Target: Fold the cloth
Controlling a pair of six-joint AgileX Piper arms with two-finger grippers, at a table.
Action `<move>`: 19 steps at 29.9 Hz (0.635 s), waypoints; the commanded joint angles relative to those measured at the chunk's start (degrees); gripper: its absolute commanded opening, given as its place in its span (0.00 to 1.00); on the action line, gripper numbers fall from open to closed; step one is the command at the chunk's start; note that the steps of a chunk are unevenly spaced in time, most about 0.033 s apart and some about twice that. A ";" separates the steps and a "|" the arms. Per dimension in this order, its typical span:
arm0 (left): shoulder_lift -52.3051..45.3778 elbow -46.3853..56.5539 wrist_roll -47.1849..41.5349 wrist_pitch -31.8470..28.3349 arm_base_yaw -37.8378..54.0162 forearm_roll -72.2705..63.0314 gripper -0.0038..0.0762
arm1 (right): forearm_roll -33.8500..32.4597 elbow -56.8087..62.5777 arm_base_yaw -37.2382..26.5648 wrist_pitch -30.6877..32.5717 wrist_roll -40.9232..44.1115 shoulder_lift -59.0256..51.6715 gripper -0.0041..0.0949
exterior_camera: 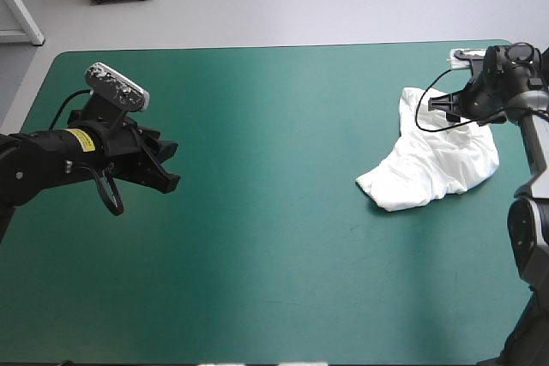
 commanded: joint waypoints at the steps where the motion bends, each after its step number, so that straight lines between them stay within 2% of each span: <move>1: -0.75 -1.74 -0.74 -2.33 -0.20 -1.07 0.36 | 3.31 -5.54 -1.16 -2.08 -2.12 2.69 0.59; 5: -0.75 -1.74 -0.74 -2.33 -0.20 -1.07 0.36 | 6.32 -8.24 -1.16 -2.44 -3.49 8.86 0.59; 11: -0.75 -1.74 -2.01 -2.43 -0.20 -0.88 0.36 | 10.77 -8.51 -1.05 2.07 -5.17 15.64 0.57; 13: -0.75 -1.74 -2.54 -2.60 -0.20 -0.84 0.36 | 13.29 -8.29 -1.05 3.62 -6.91 16.66 0.44; 17: -0.75 -1.74 -2.68 -2.21 -0.20 -0.59 0.36 | 19.40 -8.29 0.60 6.18 -11.64 17.07 0.04; 19: -0.75 -1.74 -2.68 -2.21 -0.20 -0.59 0.36 | 22.30 -8.29 2.07 6.93 -12.04 17.07 0.04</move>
